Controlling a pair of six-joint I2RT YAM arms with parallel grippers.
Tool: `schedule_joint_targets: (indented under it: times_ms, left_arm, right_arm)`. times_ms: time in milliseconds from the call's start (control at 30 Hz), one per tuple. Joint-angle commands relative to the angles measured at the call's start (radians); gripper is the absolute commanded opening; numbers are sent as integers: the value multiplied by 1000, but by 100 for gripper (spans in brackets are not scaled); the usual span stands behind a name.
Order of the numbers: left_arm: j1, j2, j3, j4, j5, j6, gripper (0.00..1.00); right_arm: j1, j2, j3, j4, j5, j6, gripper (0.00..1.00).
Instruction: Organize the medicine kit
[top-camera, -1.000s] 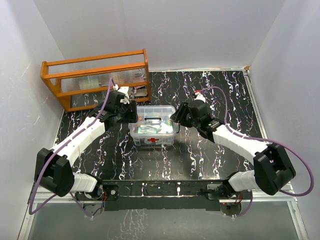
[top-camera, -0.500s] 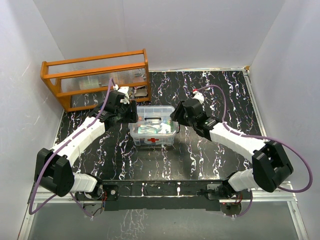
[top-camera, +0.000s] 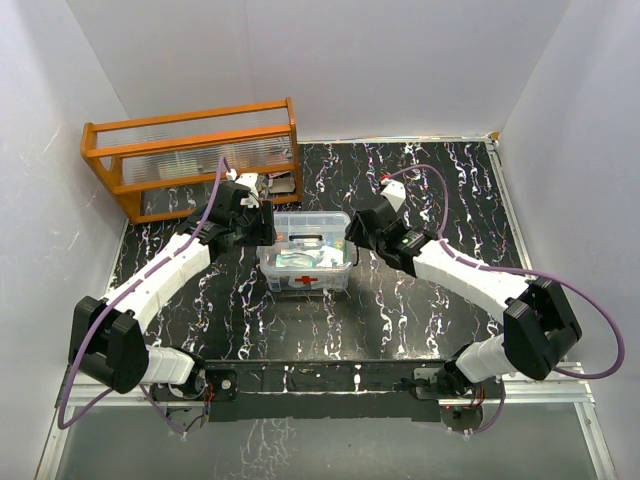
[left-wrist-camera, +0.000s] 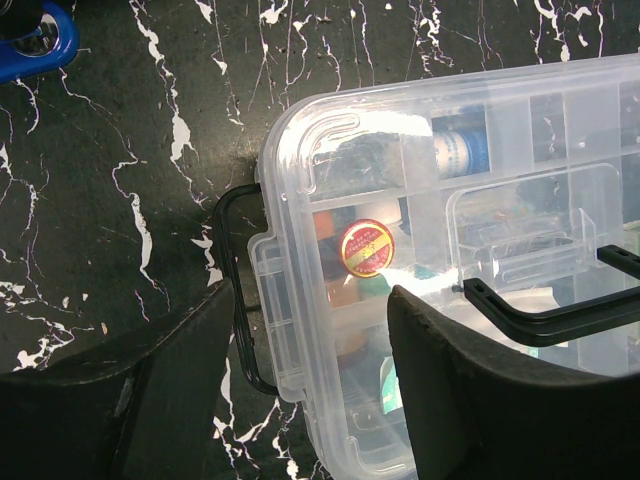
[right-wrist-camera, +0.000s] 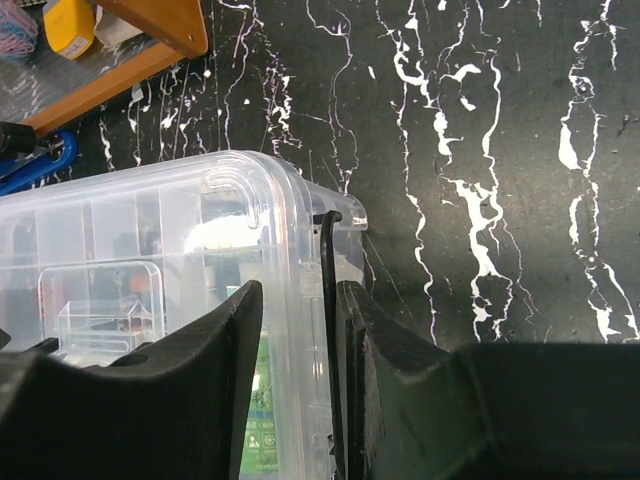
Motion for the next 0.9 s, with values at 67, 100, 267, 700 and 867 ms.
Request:
schedule_joint_targets:
  times_ms: [67,100,267,700,867]
  left_arm:
    - [-1,1,-24,-82,0,16,60]
    - [-1,1,-24,-83,1,16,60]
    - [-2,1,-26,-79,9,15,60]
    - [0,5,-24,-73,25,11,60]
    - [-2,8,-23,-73,30,10,60]
  right_arm:
    - [30,41,46,-119,65,-23,28]
    - [34,43,52,-121,68,-23,26]
    - [43,38,66,-112,47,-27,16]
    - [44,19,43,-34,-62,-14,19]
    - [44,-2,42,-20,-96,-5,29]
